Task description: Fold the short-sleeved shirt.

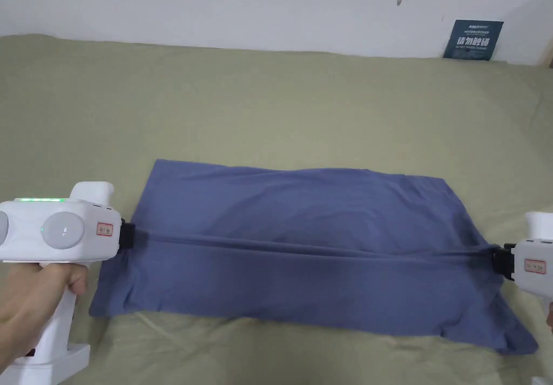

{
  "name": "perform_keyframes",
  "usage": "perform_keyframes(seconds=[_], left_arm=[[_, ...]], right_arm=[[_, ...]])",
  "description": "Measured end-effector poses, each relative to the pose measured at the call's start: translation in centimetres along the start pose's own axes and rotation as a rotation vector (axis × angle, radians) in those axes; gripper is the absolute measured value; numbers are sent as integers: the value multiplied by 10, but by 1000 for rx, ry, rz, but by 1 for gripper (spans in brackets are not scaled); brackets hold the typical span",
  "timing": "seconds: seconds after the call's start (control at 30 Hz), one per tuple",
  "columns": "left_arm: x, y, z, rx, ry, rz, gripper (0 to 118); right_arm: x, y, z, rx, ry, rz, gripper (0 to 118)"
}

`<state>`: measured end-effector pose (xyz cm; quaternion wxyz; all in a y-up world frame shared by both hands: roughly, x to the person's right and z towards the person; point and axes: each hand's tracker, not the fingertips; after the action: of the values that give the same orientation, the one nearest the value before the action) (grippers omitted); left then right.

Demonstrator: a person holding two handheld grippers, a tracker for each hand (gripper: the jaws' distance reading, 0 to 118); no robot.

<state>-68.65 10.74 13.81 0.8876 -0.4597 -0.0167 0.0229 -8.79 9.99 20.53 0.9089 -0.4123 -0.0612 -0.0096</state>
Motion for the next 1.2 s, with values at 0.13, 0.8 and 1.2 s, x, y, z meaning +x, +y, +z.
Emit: perform_keyframes(seconds=[0.13, 0.8, 1.2], left_arm=[[2, -3, -12, -39, -25, -12, 106], [-7, -86, 35, -2, 15, 8, 116], [2, -87, 15, -42, -14, 16, 9]], right_arm=[[4, -3, -14, -30, 14, -27, 109], [2, -92, 81, 41, 7, -20, 0], [-3, -87, 60, -27, 56, -18, 115]])
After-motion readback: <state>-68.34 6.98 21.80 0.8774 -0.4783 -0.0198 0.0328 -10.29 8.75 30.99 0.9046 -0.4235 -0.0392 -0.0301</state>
